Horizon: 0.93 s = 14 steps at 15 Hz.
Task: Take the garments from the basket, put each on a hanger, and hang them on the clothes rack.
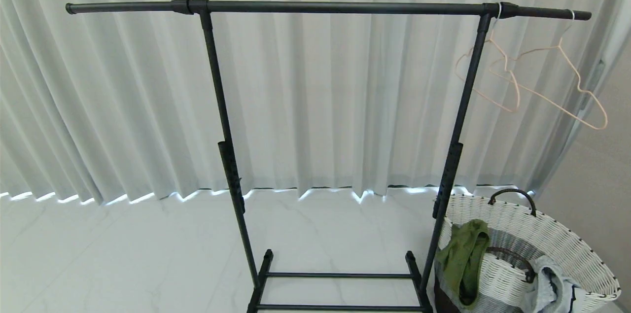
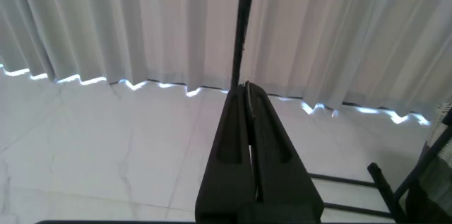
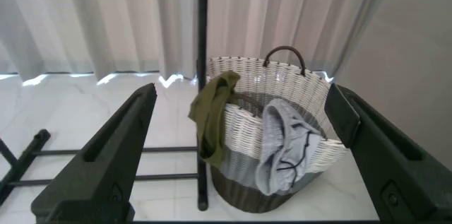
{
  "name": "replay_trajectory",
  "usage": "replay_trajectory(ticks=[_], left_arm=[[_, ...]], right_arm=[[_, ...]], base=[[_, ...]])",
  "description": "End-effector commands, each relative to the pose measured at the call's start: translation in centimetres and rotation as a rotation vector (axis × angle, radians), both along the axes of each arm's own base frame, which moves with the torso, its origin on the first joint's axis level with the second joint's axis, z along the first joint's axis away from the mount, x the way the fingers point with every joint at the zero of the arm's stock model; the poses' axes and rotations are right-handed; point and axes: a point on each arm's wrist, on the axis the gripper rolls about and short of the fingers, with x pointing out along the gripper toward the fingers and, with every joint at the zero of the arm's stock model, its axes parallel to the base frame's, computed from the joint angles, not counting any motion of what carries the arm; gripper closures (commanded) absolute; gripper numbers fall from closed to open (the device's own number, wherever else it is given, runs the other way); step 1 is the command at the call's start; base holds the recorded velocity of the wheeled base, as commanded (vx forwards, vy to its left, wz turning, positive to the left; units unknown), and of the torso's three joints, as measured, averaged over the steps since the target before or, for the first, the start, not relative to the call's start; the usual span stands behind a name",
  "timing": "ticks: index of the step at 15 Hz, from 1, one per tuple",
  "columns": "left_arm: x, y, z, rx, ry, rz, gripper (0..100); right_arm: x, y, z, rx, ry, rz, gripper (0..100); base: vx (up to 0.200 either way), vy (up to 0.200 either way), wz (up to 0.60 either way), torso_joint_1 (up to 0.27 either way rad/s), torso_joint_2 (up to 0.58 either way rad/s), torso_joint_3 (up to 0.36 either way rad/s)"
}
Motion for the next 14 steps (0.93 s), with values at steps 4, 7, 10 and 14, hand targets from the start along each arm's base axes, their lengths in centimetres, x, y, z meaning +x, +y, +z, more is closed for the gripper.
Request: replay_trajectory(ticks=[4,7,10,14], left_arm=[[0.01,0.0,0.02,-0.001,0.0,-0.001,100],[0.01,0.0,0.03,-0.007,-0.002,-0.001,100],[0.01,0.0,0.03,0.002,-0.001,0.003,100],[0.01,0.0,0.02,0.002,0.0,0.003,100]], right_arm=[[0.0,-0.01,0.02,0.0,-0.002,-0.003,0],[0.0,-0.02,0.0,0.0,0.0,-0.008,0],[0.0,-0.03,0.02,-0.003,-0.001,-0.012,0],[0.0,-0.03,0.0,0.012,0.0,-0.012,0]], base=[[0.0,-0.2,0.0,0.002,0.0,0.001],[0.0,-0.067,0.0,0.001,0.0,-0.001],[0.0,0.0,0.0,0.0,0.0,0.0],[0.15,0.0,0.0,0.002,0.0,0.004]])
